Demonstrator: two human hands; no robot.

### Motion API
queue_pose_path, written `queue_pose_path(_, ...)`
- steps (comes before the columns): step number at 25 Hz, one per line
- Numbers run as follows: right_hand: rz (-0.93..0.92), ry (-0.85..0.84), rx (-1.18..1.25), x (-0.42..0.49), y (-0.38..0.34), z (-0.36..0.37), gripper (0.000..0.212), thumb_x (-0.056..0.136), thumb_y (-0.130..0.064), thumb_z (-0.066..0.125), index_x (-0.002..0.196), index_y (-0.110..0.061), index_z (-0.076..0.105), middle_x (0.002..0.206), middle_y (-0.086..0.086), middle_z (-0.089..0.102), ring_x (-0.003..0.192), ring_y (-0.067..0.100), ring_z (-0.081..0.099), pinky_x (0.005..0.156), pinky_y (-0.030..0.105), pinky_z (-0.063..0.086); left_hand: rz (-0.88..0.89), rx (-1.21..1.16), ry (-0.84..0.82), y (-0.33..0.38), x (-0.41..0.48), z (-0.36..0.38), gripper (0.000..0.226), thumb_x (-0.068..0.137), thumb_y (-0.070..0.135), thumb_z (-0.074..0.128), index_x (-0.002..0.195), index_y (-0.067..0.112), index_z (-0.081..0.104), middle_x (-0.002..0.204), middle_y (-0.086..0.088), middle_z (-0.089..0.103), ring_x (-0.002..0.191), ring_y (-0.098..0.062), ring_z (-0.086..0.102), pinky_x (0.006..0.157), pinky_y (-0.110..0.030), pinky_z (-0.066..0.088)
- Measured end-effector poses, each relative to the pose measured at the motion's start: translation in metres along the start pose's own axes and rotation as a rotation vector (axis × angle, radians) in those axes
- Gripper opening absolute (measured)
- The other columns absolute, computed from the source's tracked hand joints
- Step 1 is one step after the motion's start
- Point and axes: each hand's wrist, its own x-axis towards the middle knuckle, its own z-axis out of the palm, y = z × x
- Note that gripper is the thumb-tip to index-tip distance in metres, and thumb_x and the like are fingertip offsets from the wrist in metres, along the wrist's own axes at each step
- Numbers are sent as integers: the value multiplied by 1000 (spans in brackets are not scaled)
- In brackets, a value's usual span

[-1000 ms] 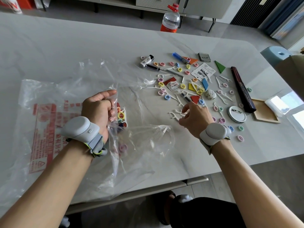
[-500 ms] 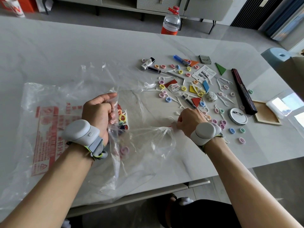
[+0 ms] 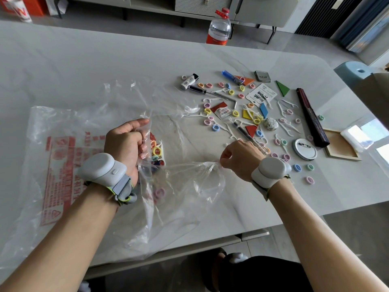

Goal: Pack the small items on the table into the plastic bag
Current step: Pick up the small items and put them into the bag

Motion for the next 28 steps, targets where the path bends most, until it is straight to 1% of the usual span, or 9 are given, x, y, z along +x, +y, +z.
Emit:
queue_pose_path(5,-11,25,-62,-5,-10,1,15,86,-19,60,96,-11,68,95,7,61,82,21,56,66,32,47,-7,9,-2,1,-1,2,56,70,-16,29,105,7,67,64,-8,40,38,-10,32,38,-17,25)
queue_pose_path(10,-28,-18,-83,-1,-15,-3,16,87,-12,57,97,-11,70,99,10,63,99,26,55,77,36,53,-17,5,3,0,-2,2,56,69,-16,29,105,6,67,62,-7,39,38,-11,32,38,-17,25)
queue_pose_path(14,-93,-94,-122,1,-23,-2,22,87,-4,49,97,2,69,92,17,68,81,26,57,74,37,52,-14,12,8,2,-2,2,56,69,-16,30,103,7,67,62,-8,41,38,-11,32,38,-17,26)
queue_pose_path(17,-98,-94,34,7,-32,-6,18,91,-19,60,93,-4,70,80,3,67,67,12,52,57,16,42,-8,18,16,2,-3,0,56,69,-16,30,104,7,67,61,-8,40,38,-11,33,38,-17,26)
queue_pose_path(19,-68,-48,300,13,-45,-8,19,91,-23,60,86,-7,68,66,-3,67,55,5,56,49,4,39,-9,42,23,2,0,-3,57,68,-15,31,104,8,68,60,-8,41,39,-11,34,38,-17,27)
queue_pose_path(21,-34,-29,634,18,-61,-10,14,91,-18,61,88,-5,65,70,3,72,49,8,60,48,9,49,-28,40,11,3,2,-4,56,69,-14,33,105,10,69,60,-7,43,40,-13,35,39,-18,28)
queue_pose_path(22,-20,-23,698,21,-69,-10,12,90,-17,62,89,-6,64,72,4,72,46,8,58,45,13,50,-43,26,-1,3,2,-5,55,70,-14,34,105,10,68,60,-8,45,40,-14,35,39,-18,29)
queue_pose_path(26,-17,11,566,38,-98,4,11,87,-24,65,89,-14,70,77,-2,73,45,-2,50,39,8,37,-65,49,-37,6,6,-7,49,72,-14,38,103,11,68,53,-4,51,41,-15,41,38,-19,34)
queue_pose_path(28,-60,52,650,43,-114,10,13,86,-27,65,86,-17,73,80,-1,75,51,3,53,48,14,42,-82,39,-46,7,8,-8,47,75,-14,39,101,11,69,57,-4,54,41,-15,44,38,-18,37)
